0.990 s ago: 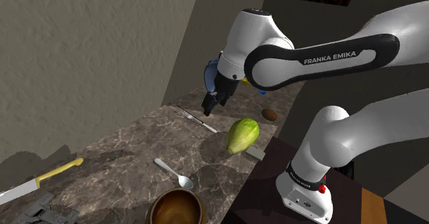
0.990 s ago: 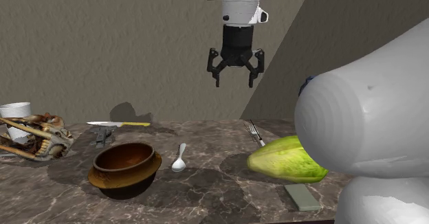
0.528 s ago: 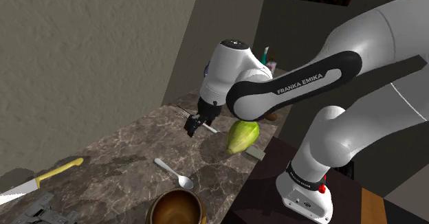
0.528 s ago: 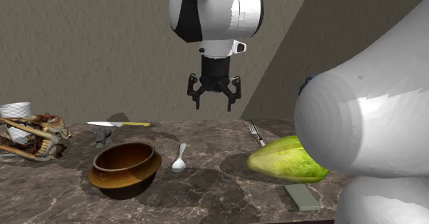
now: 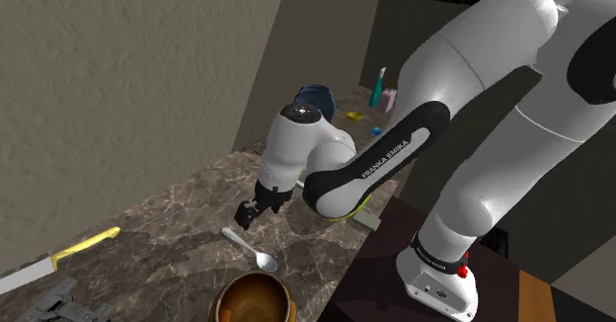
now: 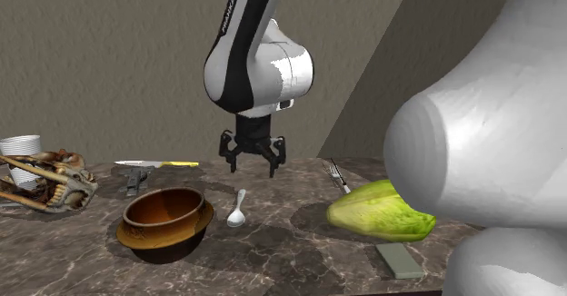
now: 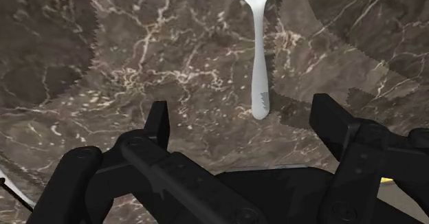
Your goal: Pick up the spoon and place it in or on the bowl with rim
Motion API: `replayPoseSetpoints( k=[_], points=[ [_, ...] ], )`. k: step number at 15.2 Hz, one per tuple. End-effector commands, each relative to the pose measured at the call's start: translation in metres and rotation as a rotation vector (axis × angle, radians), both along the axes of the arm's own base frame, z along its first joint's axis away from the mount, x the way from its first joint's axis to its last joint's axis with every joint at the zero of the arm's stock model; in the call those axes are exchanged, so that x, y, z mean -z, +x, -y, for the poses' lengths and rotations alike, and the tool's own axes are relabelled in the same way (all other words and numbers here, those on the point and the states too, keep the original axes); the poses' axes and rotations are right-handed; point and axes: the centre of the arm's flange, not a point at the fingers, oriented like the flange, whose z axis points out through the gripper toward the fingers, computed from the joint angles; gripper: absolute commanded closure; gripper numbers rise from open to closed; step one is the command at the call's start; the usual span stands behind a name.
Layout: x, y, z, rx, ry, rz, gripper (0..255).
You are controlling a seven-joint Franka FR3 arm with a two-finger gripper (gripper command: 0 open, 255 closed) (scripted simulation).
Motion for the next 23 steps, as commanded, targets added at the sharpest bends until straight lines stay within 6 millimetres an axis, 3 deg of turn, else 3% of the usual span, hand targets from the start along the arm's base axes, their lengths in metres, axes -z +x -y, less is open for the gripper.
replayPoseSetpoints(
  k=[1,4,11,19,20,23],
  points=[
    [0.019,0.004,-0.015,0.015,0.015,0.002,0],
    [0.041,0.010,-0.035,0.032,0.027,0.002,0],
    [0.080,0.020,-0.038,0.032,0.027,0.002,0],
    [0.080,0.020,-0.038,0.032,0.027,0.002,0],
    [0.080,0.020,-0.038,0.032,0.027,0.002,255],
    [0.080,0.020,-0.038,0.032,0.027,0.002,255]
  ],
)
